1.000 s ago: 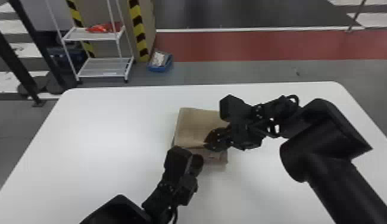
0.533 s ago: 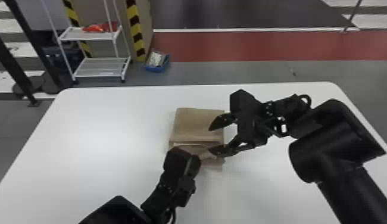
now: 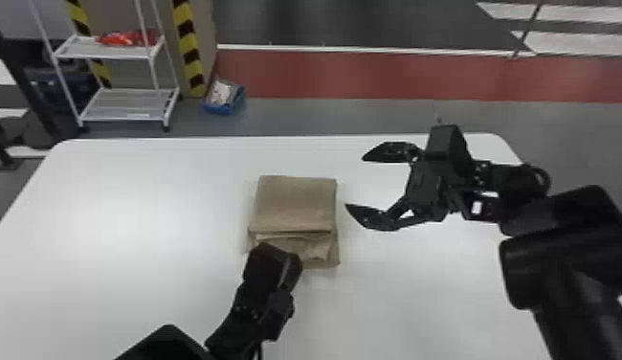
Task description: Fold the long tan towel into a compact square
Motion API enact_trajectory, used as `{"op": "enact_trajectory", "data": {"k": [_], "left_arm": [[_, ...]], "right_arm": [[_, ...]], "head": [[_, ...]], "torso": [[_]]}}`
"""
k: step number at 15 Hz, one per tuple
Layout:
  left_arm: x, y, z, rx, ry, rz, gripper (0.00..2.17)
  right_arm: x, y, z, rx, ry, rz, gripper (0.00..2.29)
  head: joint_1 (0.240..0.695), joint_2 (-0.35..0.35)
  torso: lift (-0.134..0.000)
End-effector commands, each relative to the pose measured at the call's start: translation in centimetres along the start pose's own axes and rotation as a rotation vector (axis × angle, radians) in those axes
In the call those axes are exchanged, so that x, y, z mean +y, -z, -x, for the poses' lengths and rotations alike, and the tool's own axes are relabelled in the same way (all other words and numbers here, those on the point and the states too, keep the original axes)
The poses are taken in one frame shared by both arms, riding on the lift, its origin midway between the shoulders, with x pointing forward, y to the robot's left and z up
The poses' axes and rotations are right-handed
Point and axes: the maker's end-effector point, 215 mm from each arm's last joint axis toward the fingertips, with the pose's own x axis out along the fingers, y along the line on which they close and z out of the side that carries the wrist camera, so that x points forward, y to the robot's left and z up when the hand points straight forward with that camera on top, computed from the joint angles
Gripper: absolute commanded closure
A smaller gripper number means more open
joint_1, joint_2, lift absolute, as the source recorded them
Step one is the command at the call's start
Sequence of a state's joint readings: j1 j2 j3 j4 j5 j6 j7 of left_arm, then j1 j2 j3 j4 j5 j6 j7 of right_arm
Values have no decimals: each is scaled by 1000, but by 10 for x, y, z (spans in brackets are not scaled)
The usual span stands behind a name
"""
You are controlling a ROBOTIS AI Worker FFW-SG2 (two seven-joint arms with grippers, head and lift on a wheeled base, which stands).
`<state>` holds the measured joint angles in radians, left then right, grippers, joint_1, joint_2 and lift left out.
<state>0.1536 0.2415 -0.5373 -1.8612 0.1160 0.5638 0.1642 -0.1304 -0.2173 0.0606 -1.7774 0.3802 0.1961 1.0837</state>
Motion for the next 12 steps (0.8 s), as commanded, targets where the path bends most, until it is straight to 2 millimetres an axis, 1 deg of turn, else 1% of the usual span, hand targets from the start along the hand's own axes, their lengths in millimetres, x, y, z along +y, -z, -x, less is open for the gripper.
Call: {"op": "enact_trajectory", "data": {"k": [1,3,5,6,8,10,11,12], "left_arm": [[-14,-4,0,-6,12,8,2078],[-21,-14,2,-22,18,17,2078],[-18,-29,5,-49,6,22,2078],[-13,-37,7,-64,-4,28,2078],[-6,-62,15,-111,-12,36,2078],[5,-91,30,-169,-20,71,2078],[13,-102,37,-186,-26,89,2078],[26,-104,42,-183,-42,100,2078]], "right_arm": [[-9,-1,12,-52,47,-39,90],[-11,-2,12,-54,56,-41,90],[-12,-2,11,-54,65,-40,90],[-13,-4,11,-60,73,-36,90],[-17,-7,11,-79,94,-49,90],[-29,-5,19,-114,141,-96,90],[-34,-3,21,-115,170,-107,90],[-40,3,26,-116,199,-129,90]], "head": [[695,-83],[695,-106],[695,-125],[695,-128],[695,-128],[695,-124],[695,-123],[695,-124]], "torso": [[-125],[-125],[-125],[-125],[-125],[-125],[-125],[-125]]}}
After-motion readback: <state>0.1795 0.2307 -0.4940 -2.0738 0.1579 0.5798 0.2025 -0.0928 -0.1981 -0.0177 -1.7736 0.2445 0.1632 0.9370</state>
